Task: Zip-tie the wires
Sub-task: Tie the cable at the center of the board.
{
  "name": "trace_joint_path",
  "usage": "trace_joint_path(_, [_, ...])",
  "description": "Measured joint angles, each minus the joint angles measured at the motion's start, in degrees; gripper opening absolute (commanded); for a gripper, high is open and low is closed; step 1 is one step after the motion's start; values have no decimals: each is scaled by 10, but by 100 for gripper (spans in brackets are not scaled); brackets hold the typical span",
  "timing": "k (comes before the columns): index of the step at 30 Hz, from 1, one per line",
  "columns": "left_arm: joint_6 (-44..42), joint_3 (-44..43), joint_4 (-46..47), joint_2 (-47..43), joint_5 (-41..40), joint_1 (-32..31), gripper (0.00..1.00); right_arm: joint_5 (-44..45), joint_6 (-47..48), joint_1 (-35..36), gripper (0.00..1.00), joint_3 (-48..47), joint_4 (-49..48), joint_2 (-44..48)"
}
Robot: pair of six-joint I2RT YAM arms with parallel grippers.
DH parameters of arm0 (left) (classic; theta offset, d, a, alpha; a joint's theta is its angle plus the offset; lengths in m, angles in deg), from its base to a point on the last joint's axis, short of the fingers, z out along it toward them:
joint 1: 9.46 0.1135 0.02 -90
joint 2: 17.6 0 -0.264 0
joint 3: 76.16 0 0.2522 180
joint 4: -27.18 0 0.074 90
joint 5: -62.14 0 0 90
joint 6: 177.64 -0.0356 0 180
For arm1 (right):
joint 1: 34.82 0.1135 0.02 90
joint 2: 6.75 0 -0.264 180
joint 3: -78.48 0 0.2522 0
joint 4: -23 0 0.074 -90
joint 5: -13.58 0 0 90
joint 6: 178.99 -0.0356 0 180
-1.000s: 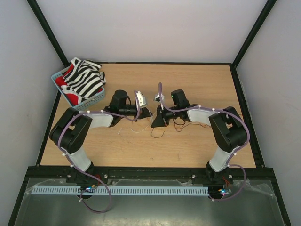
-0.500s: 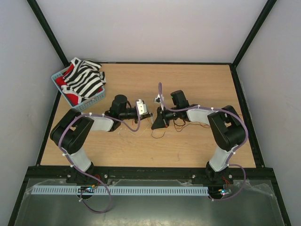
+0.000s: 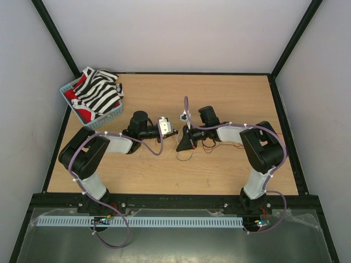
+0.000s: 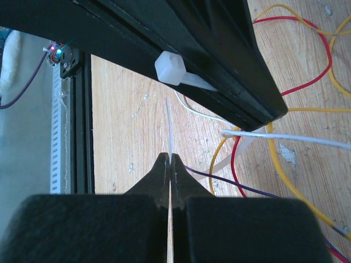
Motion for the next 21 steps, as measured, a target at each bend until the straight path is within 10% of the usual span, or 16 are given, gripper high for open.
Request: trace_joint_path(21, [-29,8,7,0,-13,-12,0,-4,-10,0,0,0,-2,-1])
